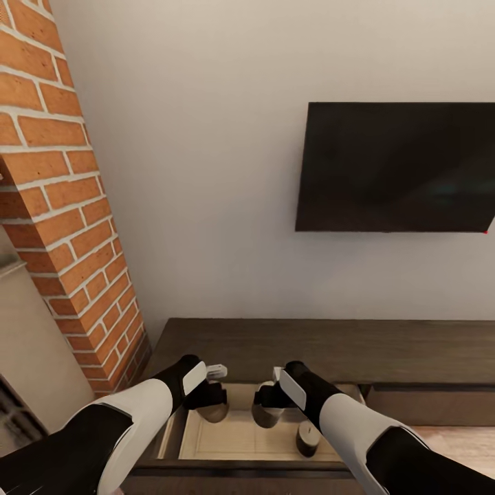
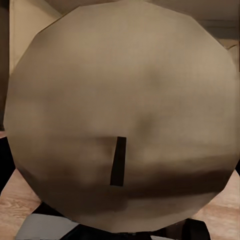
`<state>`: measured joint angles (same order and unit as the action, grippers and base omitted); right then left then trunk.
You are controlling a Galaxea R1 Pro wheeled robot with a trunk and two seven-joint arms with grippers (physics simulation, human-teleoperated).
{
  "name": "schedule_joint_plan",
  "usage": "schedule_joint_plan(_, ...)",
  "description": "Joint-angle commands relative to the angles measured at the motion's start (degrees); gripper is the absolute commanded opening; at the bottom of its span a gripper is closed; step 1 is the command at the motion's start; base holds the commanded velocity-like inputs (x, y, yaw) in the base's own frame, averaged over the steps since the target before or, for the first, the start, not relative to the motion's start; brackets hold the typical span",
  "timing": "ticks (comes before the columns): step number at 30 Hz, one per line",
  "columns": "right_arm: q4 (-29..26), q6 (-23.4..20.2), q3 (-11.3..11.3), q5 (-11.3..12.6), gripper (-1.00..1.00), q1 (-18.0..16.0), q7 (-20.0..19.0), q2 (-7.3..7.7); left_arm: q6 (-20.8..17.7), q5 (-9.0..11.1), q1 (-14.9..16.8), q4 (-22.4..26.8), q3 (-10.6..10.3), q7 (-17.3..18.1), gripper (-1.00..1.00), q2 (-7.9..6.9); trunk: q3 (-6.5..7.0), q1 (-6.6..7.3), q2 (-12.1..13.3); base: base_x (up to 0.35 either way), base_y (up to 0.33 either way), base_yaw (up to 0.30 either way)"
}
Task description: Place each of the two pumpkins and all three candles from the living room inside a cabinet in the living room (use any cabinet), then make sure every cabinet is closed, and position the cauldron so it is next to a table in the living room.
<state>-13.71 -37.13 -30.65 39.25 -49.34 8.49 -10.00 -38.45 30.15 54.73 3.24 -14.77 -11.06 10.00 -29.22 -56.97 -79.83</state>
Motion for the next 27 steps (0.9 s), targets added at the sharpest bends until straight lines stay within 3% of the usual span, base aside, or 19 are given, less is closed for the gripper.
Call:
schedule_joint_plan(1,0.21,0.83,-0.22,0.57,-1.0,-0.03,0.41,0.0,0.05,0.61,0.02,0.1,-0.32,-0.42,-1.0,0.0,-0.16,0.0,-0.04,0.0,0.0,0.083)
schedule_joint_plan(4,0.66,3.07,-0.27,0.57,-1.0,-0.03,0.39,0.0,0.53,0.56,0.02,0.1,-0.34,-0.35,-1.0,0.0,-0.43,0.0,-0.04,0.0,0.0,0.082)
schedule_joint_plan(11,0.79,3.86,-0.29,0.55,-1.0,-0.03,0.39,0.0,0.76,0.32,-0.04,0.14,-0.42,-0.22,-1.0,0.0,-1.08,0.0,-0.04,0.0,0.0,0.055)
schedule_joint_plan(14,0.82,3.89,-0.29,0.51,-1.0,-0.04,0.39,0.0,2.92,0.16,-0.13,0.12,-0.67,0.57,-1.0,0.0,-1.35,0.0,-0.04,0.0,0.0,0.006)
schedule_joint_plan(16,1.05,3.9,-0.29,0.51,-1.0,-0.04,0.37,0.0,5.0,-0.9,-0.24,0.11,-1.39,2.68,-1.0,0.0,-1.54,0.0,-0.04,0.0,0.0,0.002)
schedule_joint_plan(18,1.54,3.9,-0.29,0.49,-1.0,-0.02,0.32,0.0,6.44,-4.54,-0.39,0.1,-2.42,5.23,-1.0,0.0,-1.72,0.0,-0.04,0.0,0.0,-0.024)
schedule_joint_plan(20,1.65,3.9,-0.29,0.49,-1.0,-0.01,0.31,0.0,6.71,-5.89,-0.45,0.1,-2.61,5.76,-1.0,0.0,-1.91,0.0,-0.04,0.0,0.0,-0.074)
schedule_joint_plan(27,1.75,3.95,-0.29,0.48,-1.0,0.0,0.25,0.0,8.44,-7.33,-0.5,0.01,-2.8,6.29,-1.0,0.0,-2.42,0.0,-0.04,0.0,0.0,-0.102)
